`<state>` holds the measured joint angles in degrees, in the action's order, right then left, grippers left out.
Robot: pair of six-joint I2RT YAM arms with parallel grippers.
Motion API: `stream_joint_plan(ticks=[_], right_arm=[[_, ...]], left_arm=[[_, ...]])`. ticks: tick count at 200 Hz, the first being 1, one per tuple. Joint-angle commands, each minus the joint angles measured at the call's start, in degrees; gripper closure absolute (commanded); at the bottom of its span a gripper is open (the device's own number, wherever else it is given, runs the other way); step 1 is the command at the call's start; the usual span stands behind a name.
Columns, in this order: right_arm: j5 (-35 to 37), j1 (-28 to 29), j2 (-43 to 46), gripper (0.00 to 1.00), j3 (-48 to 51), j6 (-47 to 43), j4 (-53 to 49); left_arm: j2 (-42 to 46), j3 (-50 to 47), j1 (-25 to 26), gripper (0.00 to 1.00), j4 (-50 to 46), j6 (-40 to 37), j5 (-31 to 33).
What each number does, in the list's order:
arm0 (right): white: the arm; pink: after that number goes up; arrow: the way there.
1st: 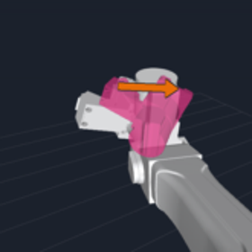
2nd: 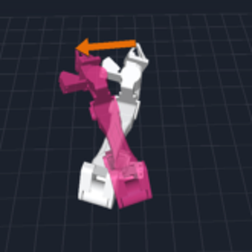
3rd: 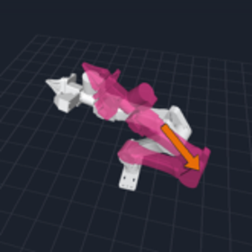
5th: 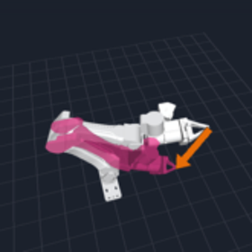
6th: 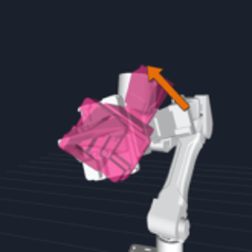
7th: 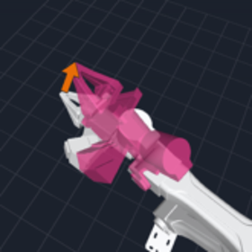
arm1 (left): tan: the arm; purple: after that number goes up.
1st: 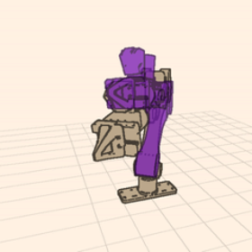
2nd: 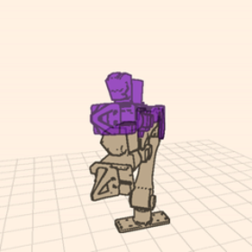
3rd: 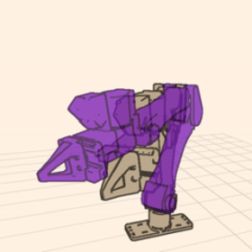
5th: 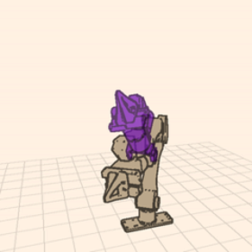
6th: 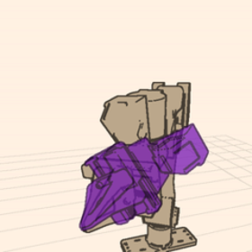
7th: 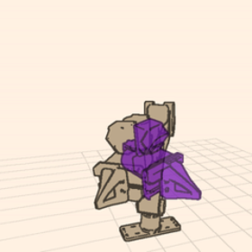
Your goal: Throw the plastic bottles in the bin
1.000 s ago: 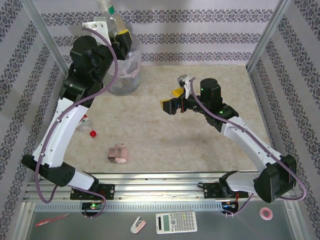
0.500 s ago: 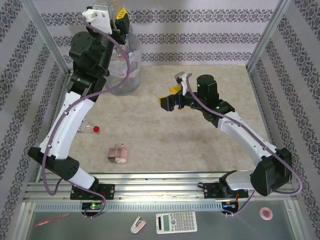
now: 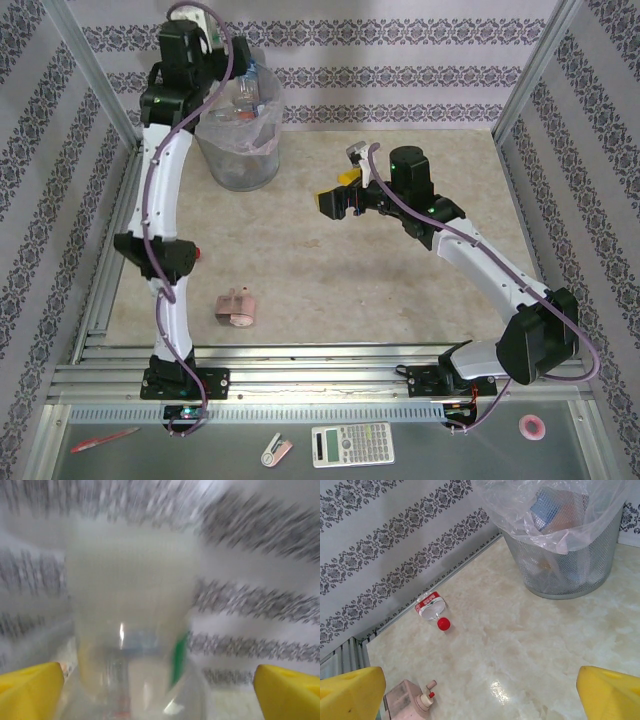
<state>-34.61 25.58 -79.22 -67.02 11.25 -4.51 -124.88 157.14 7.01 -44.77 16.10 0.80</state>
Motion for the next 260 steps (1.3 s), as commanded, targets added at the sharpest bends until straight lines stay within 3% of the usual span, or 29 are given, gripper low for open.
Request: stream_joint_plan(ticks=[1, 72, 128, 214, 260], right_arm=[[-0.96, -0.62, 2.36, 0.02, 0.0, 0.31, -0.48], [-2.01, -0.93, 5.55, 0.02, 4.07, 0.97, 0.0], [-3.18, -0.84, 5.73, 0.02, 4.35, 1.45, -0.14], [-3.45, -0.71, 7.89, 0.02, 6.8, 1.44, -0.58], [-3.97, -0.68, 8.12, 0.02, 6.9, 0.38, -1.58]], left_arm=[[-1.8, 2.86, -1.04, 0.0, -14.08, 9.94, -2.65], [10.19, -1.39, -0.56, 0.0, -16.21, 11.5, 1.99], [18.4, -11.48, 0.42, 0.0, -16.36, 13.43, 2.91], [34.03, -38.94, 0.57, 0.0, -18.11, 24.13, 7.95], [40.78, -52.3, 0.61, 0.0, -15.88, 28.79, 6.56]])
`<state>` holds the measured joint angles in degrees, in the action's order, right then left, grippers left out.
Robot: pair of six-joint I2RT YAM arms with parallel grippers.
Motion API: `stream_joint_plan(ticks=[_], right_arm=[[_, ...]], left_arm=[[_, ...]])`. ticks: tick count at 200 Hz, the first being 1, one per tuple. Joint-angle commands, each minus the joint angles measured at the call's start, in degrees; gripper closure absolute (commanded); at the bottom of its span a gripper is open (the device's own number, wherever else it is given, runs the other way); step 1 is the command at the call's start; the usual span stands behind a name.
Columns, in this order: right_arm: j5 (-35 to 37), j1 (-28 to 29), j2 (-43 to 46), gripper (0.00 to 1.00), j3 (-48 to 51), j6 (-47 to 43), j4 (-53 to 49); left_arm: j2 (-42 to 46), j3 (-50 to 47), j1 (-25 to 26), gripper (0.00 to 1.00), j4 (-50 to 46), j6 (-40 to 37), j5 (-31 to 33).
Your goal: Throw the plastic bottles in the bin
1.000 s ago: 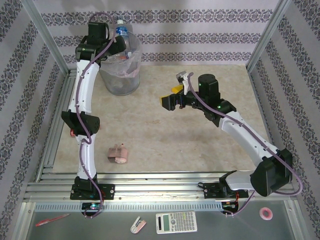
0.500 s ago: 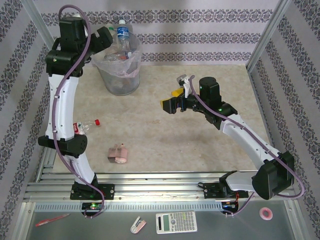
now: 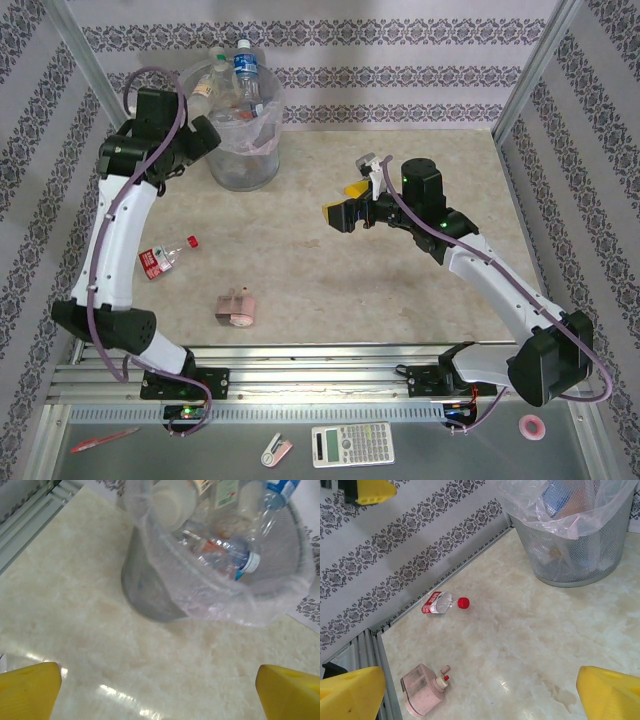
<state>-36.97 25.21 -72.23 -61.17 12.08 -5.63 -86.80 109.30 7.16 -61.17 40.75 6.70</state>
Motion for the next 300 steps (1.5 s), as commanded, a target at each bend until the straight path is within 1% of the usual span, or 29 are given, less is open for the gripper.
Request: stream_joint_plan(ticks=[1, 56, 88, 127, 154, 196, 226, 259, 276, 300], right_arm=[[-1.66, -0.33, 1.17, 0.02, 1.0, -0.46, -0.49], [-2.23, -0.36, 1.9, 0.02, 1.48, -1.6, -1.51], [-2.23, -0.42, 2.76, 0.02, 2.18, -2.13, -1.73], [-2.06, -0.51, 3.84, 0.02, 3.24, -2.5, -1.9], [-2.04, -0.6, 4.09, 0.02, 3.95, -2.27, -1.35], [-2.23, -0.59, 4.37, 0.02, 4.43, -2.14, -1.1], [-2.04, -0.66, 5.12, 0.02, 5.08, -2.22, -1.22], [-2.03, -0.76, 5.48, 0.02, 5.53, -2.14, -1.3], [-2.31, -0.86, 5.49, 0.02, 5.58, -2.12, -1.31], [-2.4, -0.95, 5.49, 0.02, 5.49, -2.06, -1.5]], left_arm=[[2.83, -4.71, 0.47, 0.0, 0.48, 4.19, 0.63], [8.35, -13.65, 0.39, 0.0, 1.97, 7.52, 1.15], [10.57, -18.71, 0.0, 0.0, 0.48, 10.08, 0.42], [15.76, -30.7, -4.07, 0.0, 2.33, 15.66, -3.6], [17.71, -38.13, -6.81, 0.0, 4.04, 18.9, -6.25], [19.35, -46.8, -11.18, 0.0, 7.89, 21.87, -7.5], [17.78, -49.65, -13.32, 0.0, 8.3, 22.09, -7.72], [19.33, -56.56, -15.95, 0.0, 16.32, 25.47, -9.46], [19.36, -59.43, -18.76, 0.0, 20.14, 26.23, -11.37], [20.17, -63.48, -22.42, 0.0, 24.73, 27.36, -12.14]])
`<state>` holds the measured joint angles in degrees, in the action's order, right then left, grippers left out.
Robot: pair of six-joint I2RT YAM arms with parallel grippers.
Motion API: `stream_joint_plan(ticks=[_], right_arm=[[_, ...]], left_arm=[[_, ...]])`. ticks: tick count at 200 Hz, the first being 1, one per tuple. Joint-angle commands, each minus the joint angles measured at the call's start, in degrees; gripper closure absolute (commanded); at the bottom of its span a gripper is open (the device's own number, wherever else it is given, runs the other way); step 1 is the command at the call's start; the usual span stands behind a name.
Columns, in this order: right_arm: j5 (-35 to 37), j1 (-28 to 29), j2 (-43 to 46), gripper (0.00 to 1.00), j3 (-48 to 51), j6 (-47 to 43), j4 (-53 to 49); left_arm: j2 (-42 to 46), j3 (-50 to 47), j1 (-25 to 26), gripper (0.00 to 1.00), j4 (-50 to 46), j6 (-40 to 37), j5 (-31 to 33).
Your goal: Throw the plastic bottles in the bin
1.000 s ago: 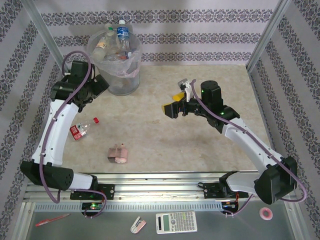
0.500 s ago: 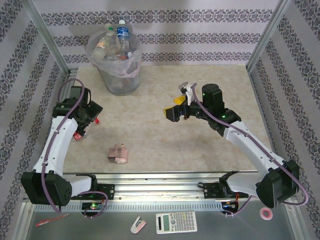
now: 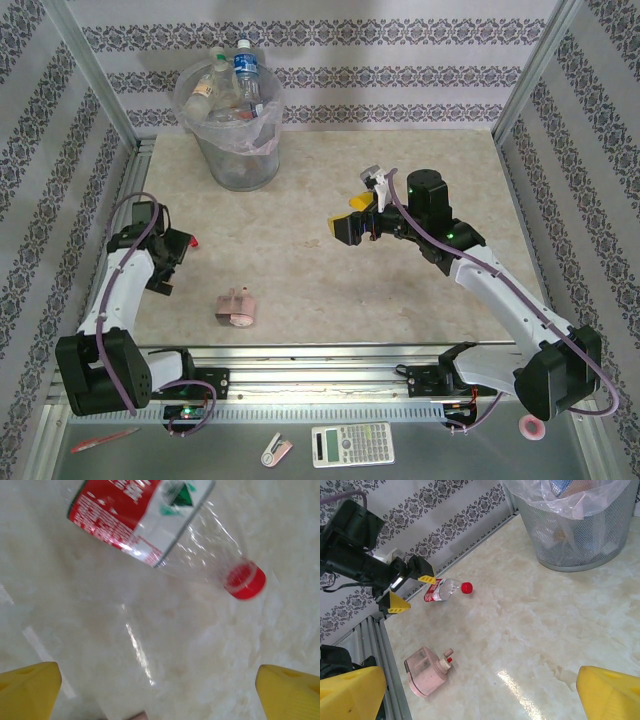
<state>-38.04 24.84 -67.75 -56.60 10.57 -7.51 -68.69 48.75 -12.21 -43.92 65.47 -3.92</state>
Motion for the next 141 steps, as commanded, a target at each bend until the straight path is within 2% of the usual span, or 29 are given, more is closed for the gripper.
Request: stream_joint_plan(ticks=[1, 67, 141], right_arm=[[-1.33, -0.58, 0.98, 0.02, 0.94, -0.46, 0.38], [-2.16, -0.58, -0.14, 0.02, 0.26, -0.2, -0.01], [-4.23, -0.49, -2.91, 0.02, -2.18, 0.07, -1.01]], left_arm=[[2.1, -3.08, -3.16, 0.0, 7.69, 2.69, -1.61], [1.58, -9.52, -9.6, 0.0, 19.4, 4.23, -3.9], [-3.05, -10.54, -11.65, 0.0, 25.84, 6.52, -4.34]])
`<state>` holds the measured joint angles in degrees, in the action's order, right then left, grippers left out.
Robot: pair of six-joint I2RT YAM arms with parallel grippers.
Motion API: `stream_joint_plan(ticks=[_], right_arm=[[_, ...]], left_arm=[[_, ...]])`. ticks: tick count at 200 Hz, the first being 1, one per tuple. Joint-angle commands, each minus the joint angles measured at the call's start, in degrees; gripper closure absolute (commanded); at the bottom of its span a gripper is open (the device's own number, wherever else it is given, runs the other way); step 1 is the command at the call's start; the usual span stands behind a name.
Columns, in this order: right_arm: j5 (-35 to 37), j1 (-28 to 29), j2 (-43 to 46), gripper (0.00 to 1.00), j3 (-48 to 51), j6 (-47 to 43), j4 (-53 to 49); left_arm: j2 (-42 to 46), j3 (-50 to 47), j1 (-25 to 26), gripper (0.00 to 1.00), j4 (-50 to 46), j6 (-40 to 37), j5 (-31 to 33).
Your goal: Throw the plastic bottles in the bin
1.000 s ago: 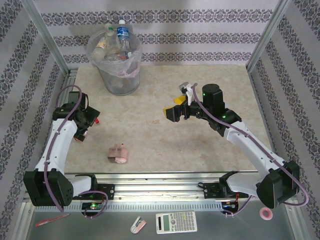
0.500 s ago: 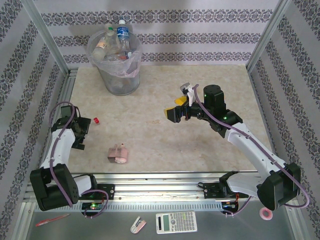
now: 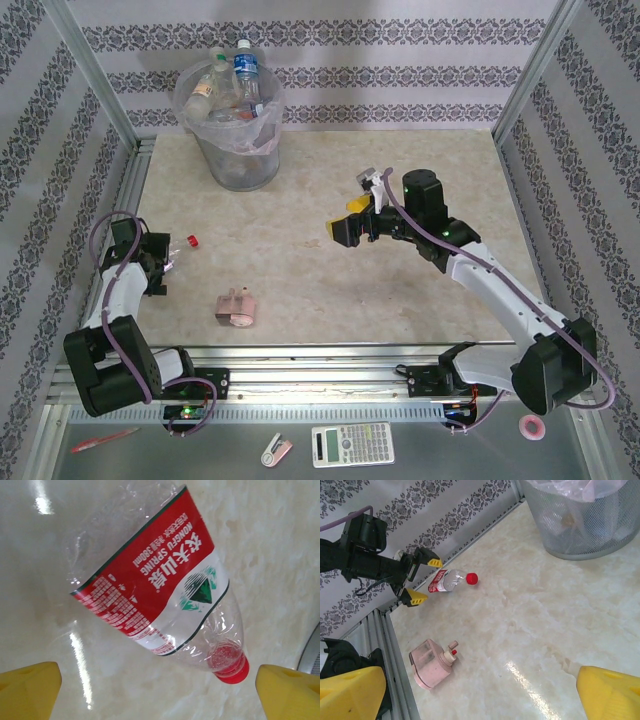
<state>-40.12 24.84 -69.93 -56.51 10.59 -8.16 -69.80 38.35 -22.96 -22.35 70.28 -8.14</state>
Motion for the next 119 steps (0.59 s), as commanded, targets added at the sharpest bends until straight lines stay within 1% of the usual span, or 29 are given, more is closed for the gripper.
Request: stream_joint_plan(ticks=[1, 43, 101, 119], right_arm=[[-2.16, -0.49, -0.77, 0.02, -2.28, 0.05, -0.4], [-2.99, -0.49, -1.7, 0.02, -3.33, 0.02, -1.34], [-3.17, -0.38, -2.49, 0.02, -3.78, 0.04, -1.68], [-2.82, -0.45, -2.32, 0.02, -3.63, -0.14, -1.94]], left_arm=[[-2.01, -0.13, -0.92, 0.0, 4.3, 1.71, -0.12], [-5.59, -0.1, -1.26, 0.0, 7.49, 3.45, 0.62], [-13.55, 3.0, -1.56, 0.0, 10.2, 3.3, -0.09], [-15.93, 4.61, -1.71, 0.04, 9.69, 2.02, -0.65]])
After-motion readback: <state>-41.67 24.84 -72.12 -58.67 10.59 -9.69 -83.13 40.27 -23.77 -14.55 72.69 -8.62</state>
